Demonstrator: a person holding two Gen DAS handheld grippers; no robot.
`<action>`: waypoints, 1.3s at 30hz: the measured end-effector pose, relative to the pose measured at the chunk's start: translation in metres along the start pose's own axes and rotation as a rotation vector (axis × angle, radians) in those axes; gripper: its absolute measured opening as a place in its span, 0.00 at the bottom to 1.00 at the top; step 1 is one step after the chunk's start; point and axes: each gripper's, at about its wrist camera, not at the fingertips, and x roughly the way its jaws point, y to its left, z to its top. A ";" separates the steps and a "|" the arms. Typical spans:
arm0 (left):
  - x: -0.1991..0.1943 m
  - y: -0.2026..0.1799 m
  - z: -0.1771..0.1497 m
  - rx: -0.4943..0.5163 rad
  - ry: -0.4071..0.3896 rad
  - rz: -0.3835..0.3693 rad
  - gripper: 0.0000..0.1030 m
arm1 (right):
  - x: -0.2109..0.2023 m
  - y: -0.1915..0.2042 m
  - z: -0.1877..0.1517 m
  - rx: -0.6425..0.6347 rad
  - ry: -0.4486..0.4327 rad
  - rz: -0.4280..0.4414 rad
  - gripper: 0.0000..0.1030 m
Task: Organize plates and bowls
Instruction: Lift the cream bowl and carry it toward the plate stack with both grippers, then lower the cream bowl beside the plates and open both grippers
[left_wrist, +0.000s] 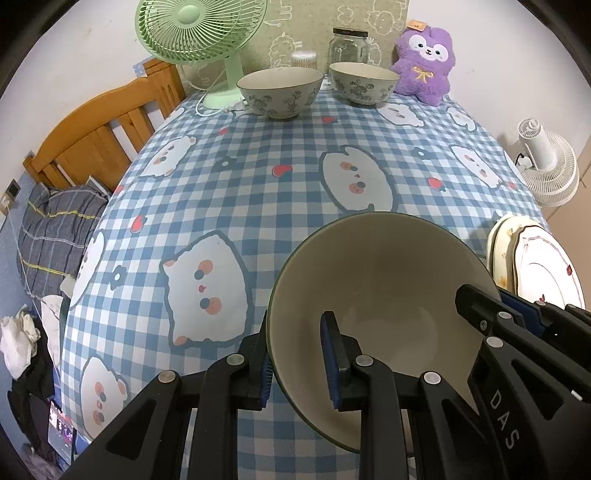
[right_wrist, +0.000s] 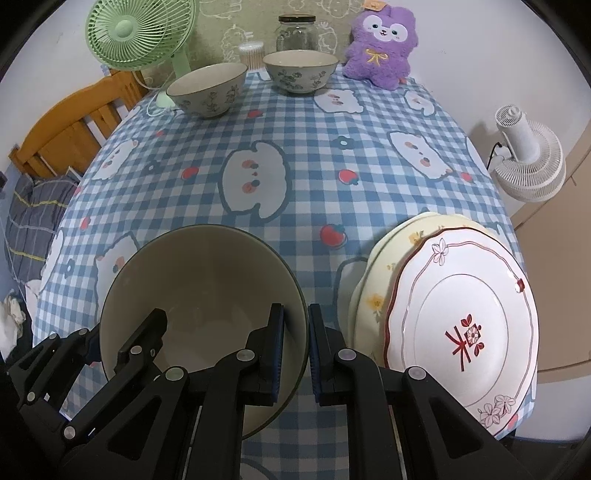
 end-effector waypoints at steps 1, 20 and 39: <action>-0.001 0.000 0.000 -0.002 0.002 -0.002 0.21 | 0.000 0.000 0.000 0.002 0.001 0.002 0.15; -0.022 0.000 0.011 0.002 0.011 -0.052 0.70 | -0.025 -0.004 0.007 0.018 -0.042 0.031 0.67; -0.106 -0.005 0.043 -0.033 -0.139 -0.033 0.73 | -0.113 -0.013 0.037 -0.032 -0.207 0.110 0.79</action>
